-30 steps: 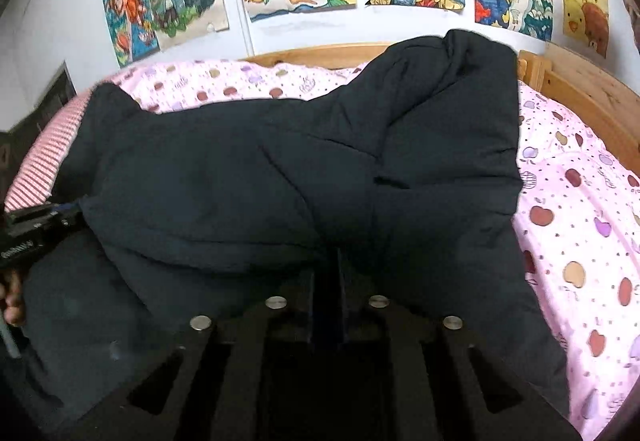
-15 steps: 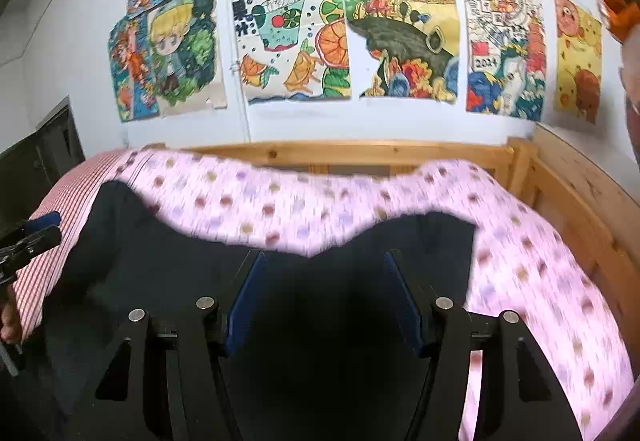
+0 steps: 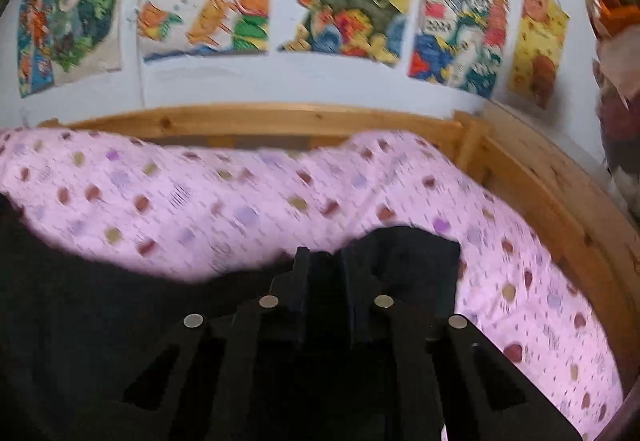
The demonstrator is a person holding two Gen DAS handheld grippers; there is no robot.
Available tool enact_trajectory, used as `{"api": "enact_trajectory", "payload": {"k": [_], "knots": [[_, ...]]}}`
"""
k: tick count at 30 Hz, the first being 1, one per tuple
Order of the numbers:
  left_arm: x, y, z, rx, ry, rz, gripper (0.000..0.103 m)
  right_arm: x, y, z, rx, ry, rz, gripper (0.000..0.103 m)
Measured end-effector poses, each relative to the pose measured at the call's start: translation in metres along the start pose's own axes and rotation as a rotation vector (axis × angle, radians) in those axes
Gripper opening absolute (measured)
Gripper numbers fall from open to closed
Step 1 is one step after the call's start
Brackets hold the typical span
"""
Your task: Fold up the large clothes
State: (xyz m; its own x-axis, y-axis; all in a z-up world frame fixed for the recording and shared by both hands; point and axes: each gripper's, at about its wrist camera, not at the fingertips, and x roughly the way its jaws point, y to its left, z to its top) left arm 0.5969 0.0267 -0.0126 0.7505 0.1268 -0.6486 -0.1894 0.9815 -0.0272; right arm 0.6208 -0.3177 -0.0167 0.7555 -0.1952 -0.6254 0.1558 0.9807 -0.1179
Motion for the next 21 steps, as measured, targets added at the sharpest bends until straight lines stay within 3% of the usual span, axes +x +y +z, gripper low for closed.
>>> {"api": "enact_trajectory", "payload": {"k": [7,12,16,21], "knots": [[0.01,0.003,-0.011,-0.017,0.018,-0.033,0.049,0.02,-0.027,-0.021,0.138,0.076,0.066,0.002],[-0.024,0.008,0.002,-0.052,-0.094,-0.12,0.049,-0.018,-0.027,0.0,0.157,-0.034,0.147,0.002],[-0.049,-0.016,0.005,0.019,-0.141,-0.28,0.049,-0.039,-0.003,0.017,0.084,-0.074,0.277,0.003],[-0.051,-0.054,-0.011,0.132,-0.046,-0.497,0.049,-0.035,0.03,-0.004,-0.001,0.021,0.456,0.003]]}}
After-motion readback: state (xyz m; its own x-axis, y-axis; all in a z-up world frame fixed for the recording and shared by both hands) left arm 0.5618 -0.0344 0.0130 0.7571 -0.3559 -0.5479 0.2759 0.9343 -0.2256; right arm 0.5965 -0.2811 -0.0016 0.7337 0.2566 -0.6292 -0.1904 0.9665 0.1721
